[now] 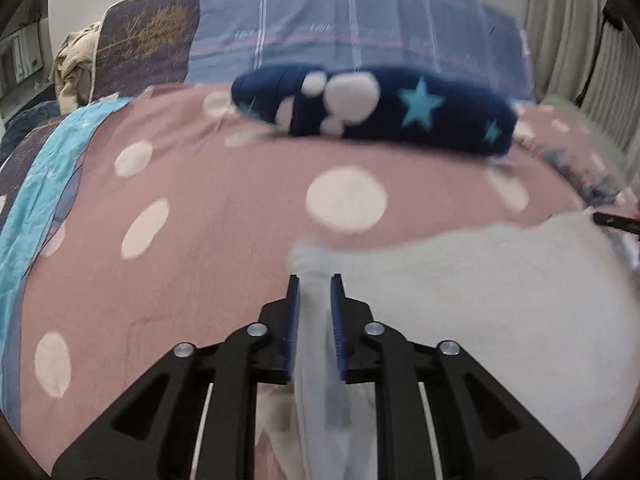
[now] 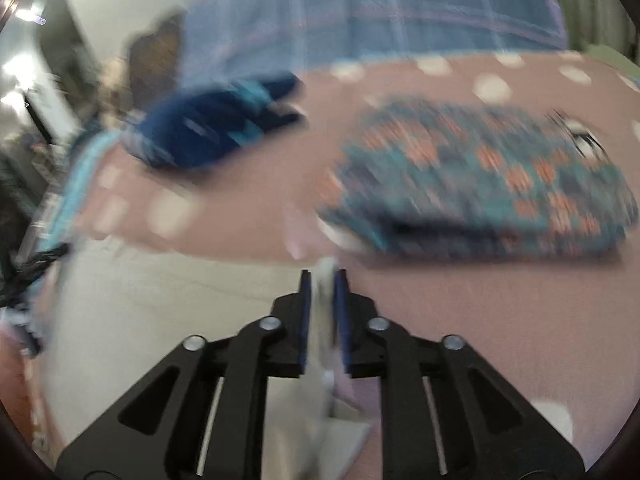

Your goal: Fold small clothes

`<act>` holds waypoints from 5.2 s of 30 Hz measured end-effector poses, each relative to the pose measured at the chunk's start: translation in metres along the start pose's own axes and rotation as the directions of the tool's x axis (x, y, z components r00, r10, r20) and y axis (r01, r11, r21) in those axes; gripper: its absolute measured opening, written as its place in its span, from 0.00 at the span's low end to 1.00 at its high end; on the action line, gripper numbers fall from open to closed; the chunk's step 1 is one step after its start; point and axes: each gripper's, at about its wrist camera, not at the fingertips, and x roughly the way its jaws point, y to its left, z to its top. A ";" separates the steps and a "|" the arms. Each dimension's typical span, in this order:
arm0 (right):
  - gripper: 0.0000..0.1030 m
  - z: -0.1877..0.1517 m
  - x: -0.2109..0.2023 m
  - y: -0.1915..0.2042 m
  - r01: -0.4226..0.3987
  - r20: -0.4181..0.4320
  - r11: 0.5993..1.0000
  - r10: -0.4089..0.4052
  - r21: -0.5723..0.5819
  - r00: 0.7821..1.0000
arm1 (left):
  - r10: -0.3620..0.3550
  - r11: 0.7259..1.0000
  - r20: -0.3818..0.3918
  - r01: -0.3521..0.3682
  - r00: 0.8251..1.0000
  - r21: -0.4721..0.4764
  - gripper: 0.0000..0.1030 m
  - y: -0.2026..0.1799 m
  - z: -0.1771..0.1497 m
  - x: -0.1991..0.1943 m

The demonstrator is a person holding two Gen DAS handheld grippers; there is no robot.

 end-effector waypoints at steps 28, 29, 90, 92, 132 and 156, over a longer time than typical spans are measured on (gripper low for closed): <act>0.17 -0.217 -0.190 -0.054 -0.221 0.156 0.961 0.195 0.167 0.968 | -0.485 0.649 -0.186 0.494 0.854 0.578 0.47 -0.386 -0.147 -0.117; 0.17 -0.217 -0.189 -0.057 -0.236 0.164 0.956 0.208 0.175 0.964 | -0.466 0.642 -0.189 0.478 0.864 0.599 0.48 -0.397 -0.150 -0.112; 0.40 -0.175 -0.152 -0.075 -0.295 0.033 0.925 0.296 0.239 0.955 | -0.435 0.679 -0.196 0.463 0.879 0.569 0.03 -0.410 -0.148 -0.092; 0.40 -0.179 -0.160 -0.073 -0.296 0.043 0.924 0.295 0.240 0.955 | -0.491 0.654 -0.221 0.524 0.843 0.545 0.02 -0.404 -0.150 -0.101; 0.57 -0.211 -0.131 0.018 -0.164 -0.096 0.947 0.197 0.276 0.976 | -0.151 0.954 0.086 0.168 0.985 -0.249 0.54 -0.003 -0.203 -0.158; 0.38 -0.107 -0.137 0.210 0.003 -0.006 0.976 -0.005 -0.217 1.000 | -0.296 0.909 0.144 0.325 0.944 -0.262 0.34 0.010 -0.203 -0.149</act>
